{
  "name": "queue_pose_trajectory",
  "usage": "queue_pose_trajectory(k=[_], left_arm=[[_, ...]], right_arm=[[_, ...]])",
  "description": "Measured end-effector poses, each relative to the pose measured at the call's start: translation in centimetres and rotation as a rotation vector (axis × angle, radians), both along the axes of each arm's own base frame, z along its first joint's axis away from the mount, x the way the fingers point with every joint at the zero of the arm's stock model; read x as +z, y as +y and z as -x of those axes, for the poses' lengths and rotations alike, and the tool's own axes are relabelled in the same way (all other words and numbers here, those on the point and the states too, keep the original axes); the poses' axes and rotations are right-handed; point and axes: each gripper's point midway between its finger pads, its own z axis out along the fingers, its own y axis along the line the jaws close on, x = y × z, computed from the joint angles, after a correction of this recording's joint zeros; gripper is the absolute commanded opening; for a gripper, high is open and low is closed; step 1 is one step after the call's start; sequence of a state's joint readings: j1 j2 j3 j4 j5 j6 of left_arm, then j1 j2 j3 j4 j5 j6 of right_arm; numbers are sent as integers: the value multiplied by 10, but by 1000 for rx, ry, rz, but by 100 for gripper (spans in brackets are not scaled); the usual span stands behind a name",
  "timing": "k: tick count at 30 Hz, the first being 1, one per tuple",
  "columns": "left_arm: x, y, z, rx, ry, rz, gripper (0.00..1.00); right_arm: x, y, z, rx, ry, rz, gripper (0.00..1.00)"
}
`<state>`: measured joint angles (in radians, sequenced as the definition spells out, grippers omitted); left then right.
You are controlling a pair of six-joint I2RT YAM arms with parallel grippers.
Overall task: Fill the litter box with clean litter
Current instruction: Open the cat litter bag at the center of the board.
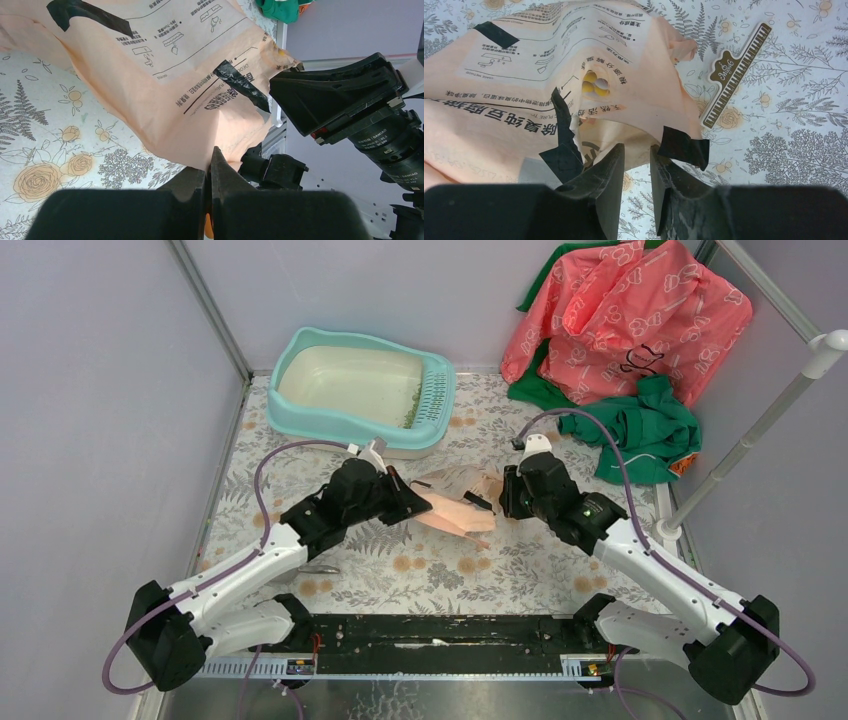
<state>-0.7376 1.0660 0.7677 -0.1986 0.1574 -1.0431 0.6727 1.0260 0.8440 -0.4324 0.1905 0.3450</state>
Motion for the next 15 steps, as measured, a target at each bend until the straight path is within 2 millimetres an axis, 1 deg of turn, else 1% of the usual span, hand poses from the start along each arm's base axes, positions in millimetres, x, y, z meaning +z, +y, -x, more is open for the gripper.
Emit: queue_pose_trajectory(k=[3, 12, 15], left_arm=[[0, 1, -1, 4, 1, 1, 7], [-2, 1, -1, 6, 4, 0, 7], [-2, 2, -1, 7, 5, -1, 7]], right_arm=[[3, 2, -1, 18, -7, -2, 34], [-5, 11, -1, 79, 11, 12, 34], [-4, 14, -1, 93, 8, 5, 34]])
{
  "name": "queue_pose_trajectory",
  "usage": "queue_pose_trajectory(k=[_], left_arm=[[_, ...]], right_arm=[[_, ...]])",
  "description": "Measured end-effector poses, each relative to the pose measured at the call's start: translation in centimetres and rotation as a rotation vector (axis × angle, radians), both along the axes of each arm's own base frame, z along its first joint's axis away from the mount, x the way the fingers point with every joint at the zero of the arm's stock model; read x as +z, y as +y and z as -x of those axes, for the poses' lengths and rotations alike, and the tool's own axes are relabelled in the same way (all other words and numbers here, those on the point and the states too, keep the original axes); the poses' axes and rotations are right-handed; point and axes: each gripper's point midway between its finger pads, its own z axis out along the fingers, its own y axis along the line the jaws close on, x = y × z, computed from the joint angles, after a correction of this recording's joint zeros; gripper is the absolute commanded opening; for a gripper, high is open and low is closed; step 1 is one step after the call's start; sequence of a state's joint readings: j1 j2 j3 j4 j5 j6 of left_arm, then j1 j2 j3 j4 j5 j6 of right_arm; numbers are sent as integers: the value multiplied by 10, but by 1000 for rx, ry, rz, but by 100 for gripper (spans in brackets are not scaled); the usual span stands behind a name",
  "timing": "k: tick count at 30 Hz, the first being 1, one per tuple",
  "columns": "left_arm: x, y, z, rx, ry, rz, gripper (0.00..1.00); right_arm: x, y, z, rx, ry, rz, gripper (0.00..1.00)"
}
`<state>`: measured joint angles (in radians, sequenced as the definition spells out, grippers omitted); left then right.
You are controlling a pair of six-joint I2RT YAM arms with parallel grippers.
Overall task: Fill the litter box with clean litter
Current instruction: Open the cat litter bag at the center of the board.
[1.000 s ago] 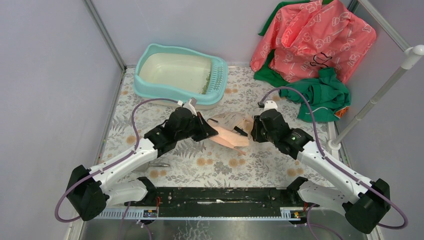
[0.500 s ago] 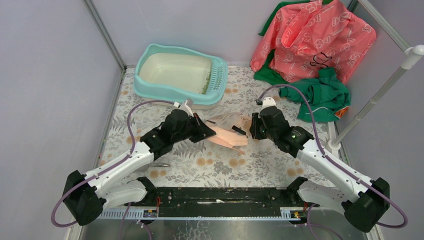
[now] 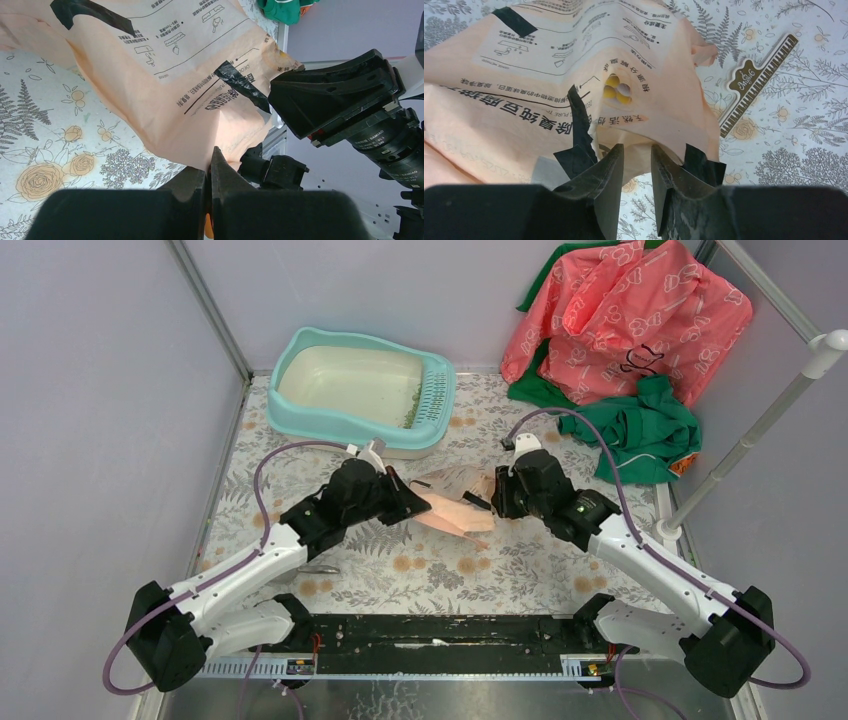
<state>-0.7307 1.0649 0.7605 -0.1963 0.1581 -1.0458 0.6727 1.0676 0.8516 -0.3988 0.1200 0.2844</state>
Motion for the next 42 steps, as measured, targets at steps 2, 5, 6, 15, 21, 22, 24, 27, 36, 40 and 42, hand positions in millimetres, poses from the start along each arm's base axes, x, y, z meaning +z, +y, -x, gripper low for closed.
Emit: queue_pose_trajectory(k=[2, 5, 6, 15, 21, 22, 24, 27, 36, 40, 42], left_arm=[[1, 1, -1, 2, -1, 1, 8], [1, 2, -2, 7, -3, 3, 13], [2, 2, -2, 8, -3, 4, 16], [11, 5, 1, 4, -22, 28, 32], [12, 4, 2, -2, -22, 31, 32], [11, 4, 2, -3, -20, 30, 32], [10, 3, 2, -5, -17, 29, 32], [7, 1, 2, -13, -5, 24, 30], [8, -2, 1, -28, 4, 20, 0], [11, 3, 5, -25, 13, 13, 0], [14, 8, 10, -21, 14, 10, 0]], right_arm=[[2, 3, -1, 10, -7, -12, 34], [6, 9, -3, 26, -20, -36, 34], [8, 11, -3, 32, -27, -48, 34], [4, 27, -4, 83, -42, -119, 34], [-3, 30, -4, 83, -29, -129, 34], [-4, 30, -4, 82, -29, -130, 34], [-5, 30, -4, 79, -28, -131, 36], [-5, 30, -4, 79, -28, -132, 37], [-6, 27, -6, 59, -29, -122, 51], [-11, 24, -3, 48, -28, -126, 51], [-12, 23, -2, 47, -31, -132, 52]])
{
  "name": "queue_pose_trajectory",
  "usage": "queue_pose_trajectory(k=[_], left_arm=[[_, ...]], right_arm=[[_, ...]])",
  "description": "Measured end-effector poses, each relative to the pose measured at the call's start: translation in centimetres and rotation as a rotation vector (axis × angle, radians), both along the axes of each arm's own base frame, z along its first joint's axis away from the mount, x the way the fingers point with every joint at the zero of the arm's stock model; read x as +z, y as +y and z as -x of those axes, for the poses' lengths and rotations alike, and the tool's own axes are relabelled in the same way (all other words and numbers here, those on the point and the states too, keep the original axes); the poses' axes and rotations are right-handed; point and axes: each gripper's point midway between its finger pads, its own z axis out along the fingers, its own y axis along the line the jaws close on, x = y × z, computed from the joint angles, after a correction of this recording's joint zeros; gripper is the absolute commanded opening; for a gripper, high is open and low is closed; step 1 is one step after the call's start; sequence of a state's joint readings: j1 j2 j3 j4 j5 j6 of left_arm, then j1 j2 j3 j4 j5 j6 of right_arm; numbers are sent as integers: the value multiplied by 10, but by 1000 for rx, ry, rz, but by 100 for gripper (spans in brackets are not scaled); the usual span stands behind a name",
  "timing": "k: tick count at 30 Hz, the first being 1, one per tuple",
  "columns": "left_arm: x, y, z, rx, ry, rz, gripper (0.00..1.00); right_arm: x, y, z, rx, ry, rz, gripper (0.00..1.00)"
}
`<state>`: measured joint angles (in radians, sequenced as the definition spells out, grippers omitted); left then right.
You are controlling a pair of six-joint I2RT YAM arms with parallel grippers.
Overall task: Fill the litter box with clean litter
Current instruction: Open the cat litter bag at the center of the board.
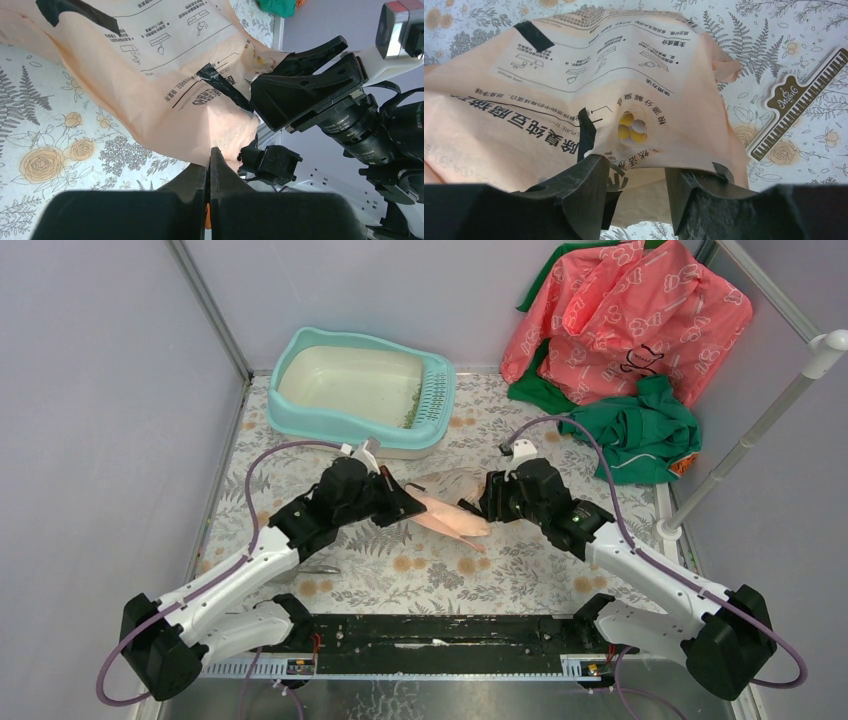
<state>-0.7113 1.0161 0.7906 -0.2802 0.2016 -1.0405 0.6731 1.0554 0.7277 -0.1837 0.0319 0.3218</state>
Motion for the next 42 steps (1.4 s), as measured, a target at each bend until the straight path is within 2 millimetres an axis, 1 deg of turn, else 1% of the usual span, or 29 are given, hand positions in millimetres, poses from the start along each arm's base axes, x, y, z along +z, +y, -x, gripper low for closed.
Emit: queue_pose_trajectory(k=[6, 9, 13, 16, 20, 24, 29, 37, 42], left_arm=[[9, 5, 5, 6, -8, 17, 0], [14, 5, 7, 8, -7, 36, 0], [17, 5, 7, 8, -2, 56, 0], [19, 7, 4, 14, 2, 65, 0], [20, 11, 1, 17, 10, 75, 0], [21, 13, -1, 12, 17, 88, 0], [25, 15, -2, 11, 14, 101, 0], [33, 21, -3, 25, -9, 119, 0], [34, 23, 0, 21, -20, 129, 0]], right_arm=[[4, 2, -1, 7, -21, -29, 52], [7, 2, -2, 19, -25, -65, 51], [5, 2, -4, 52, 2, -128, 50], [2, 8, -2, 94, 32, -157, 49], [-5, 20, 5, 162, 83, -186, 49], [0, 27, 9, 210, 87, -225, 49], [8, 33, 9, 226, 80, -267, 50], [21, 42, -2, 180, 55, -365, 51], [23, 43, -8, 133, 33, -435, 51]])
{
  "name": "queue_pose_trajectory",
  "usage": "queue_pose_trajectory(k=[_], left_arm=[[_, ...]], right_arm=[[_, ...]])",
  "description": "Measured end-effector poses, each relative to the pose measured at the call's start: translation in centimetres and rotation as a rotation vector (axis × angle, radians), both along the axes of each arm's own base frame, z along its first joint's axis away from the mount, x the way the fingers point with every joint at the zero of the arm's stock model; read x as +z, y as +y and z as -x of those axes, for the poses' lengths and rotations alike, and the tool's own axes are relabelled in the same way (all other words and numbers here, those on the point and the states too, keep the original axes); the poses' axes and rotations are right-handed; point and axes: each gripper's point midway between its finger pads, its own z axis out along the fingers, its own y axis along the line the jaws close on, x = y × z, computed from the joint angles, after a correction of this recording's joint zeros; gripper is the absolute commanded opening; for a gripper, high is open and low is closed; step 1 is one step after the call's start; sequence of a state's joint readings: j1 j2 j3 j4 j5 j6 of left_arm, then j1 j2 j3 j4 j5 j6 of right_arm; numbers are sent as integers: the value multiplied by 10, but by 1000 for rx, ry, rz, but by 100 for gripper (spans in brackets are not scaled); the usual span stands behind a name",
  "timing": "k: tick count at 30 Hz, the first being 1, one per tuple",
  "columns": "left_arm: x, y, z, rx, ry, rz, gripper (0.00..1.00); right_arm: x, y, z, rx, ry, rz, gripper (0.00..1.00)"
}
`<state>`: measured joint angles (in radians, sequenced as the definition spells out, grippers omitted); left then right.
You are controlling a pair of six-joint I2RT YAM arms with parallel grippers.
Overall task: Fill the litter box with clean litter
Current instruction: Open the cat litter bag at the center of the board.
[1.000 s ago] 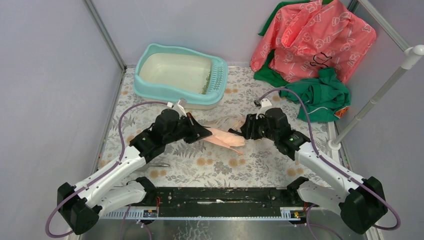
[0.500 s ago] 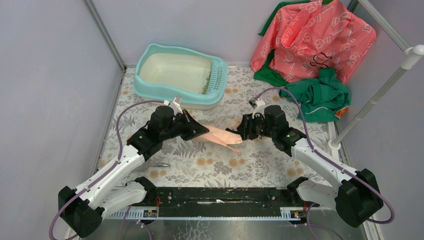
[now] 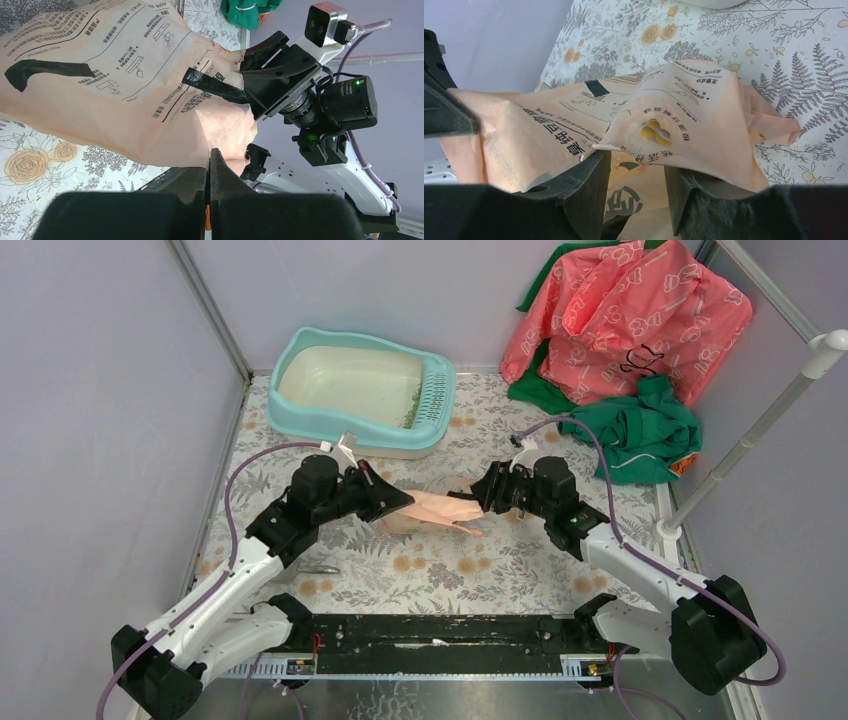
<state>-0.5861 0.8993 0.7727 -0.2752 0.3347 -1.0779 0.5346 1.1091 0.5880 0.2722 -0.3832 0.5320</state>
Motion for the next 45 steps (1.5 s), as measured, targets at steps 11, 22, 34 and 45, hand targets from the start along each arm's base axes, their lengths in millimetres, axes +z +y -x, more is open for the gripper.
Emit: queue_pose_trajectory(k=[11, 22, 34, 45], left_arm=[[0, 5, -3, 15, -17, 7, 0], [3, 44, -38, 113, -78, -63, 0], [24, 65, -59, 132, -216, -112, 0], [1, 49, -24, 7, -240, -37, 0]], right_arm=[[17, 0, -15, -78, -47, -94, 52], [38, 28, -52, -54, -50, -124, 53], [57, 56, -80, 19, -41, -97, 52], [20, 46, -48, 86, 112, 123, 52]])
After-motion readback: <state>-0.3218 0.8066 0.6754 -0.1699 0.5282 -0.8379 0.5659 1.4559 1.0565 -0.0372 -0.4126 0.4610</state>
